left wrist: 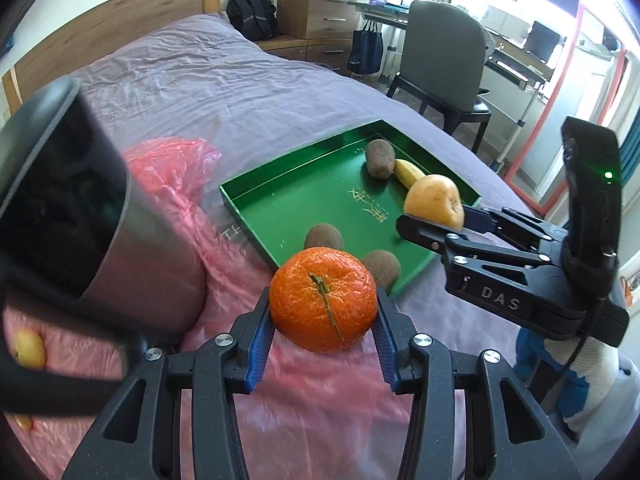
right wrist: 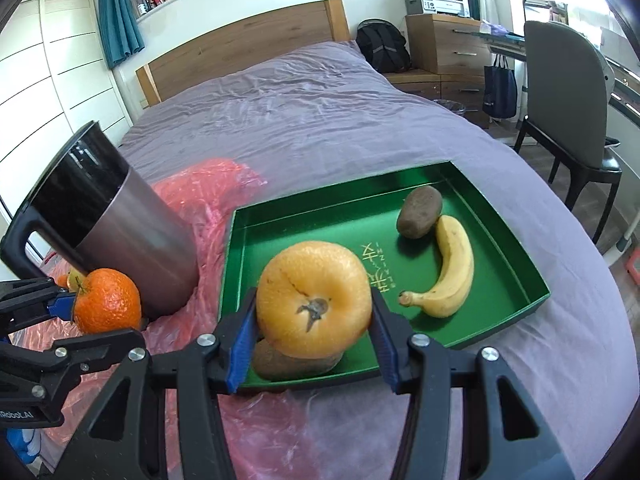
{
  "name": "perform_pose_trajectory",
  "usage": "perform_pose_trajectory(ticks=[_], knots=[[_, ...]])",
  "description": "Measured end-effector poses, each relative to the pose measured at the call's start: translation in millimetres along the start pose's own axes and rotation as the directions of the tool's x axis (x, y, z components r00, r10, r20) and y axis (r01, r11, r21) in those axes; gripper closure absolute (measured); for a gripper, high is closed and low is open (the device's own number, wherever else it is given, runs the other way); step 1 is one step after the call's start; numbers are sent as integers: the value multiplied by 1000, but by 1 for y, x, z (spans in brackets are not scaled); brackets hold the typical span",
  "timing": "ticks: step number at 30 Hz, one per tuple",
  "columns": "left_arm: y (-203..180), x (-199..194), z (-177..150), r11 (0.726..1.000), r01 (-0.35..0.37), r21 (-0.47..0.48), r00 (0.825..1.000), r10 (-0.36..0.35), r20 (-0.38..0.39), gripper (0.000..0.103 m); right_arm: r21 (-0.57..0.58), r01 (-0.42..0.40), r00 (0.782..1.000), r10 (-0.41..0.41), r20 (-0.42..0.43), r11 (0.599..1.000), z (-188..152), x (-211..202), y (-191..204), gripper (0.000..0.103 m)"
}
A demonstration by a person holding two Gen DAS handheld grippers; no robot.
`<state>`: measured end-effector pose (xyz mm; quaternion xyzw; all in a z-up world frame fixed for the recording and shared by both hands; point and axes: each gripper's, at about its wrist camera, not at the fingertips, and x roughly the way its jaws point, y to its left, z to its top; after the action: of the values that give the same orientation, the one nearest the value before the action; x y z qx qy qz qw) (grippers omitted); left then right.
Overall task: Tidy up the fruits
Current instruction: 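Carry the mandarin and yellow apple over the green tray with both tools, then open both tools to drop the mandarin and yellow apple into the tray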
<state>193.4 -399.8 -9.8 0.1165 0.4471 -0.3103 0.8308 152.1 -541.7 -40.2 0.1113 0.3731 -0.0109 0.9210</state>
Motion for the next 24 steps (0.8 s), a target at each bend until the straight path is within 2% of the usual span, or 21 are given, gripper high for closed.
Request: perform_pose_trajectory(ticks=[11, 24], knots=[[6, 89, 46, 995, -101, -13, 995, 101, -4, 63, -10, 34, 999, -34, -13, 999, 15, 61, -34, 76], [12, 136, 50, 992, -120, -26, 992, 119, -51, 62, -44, 61, 996, -64, -60, 997, 6, 95, -47, 76]])
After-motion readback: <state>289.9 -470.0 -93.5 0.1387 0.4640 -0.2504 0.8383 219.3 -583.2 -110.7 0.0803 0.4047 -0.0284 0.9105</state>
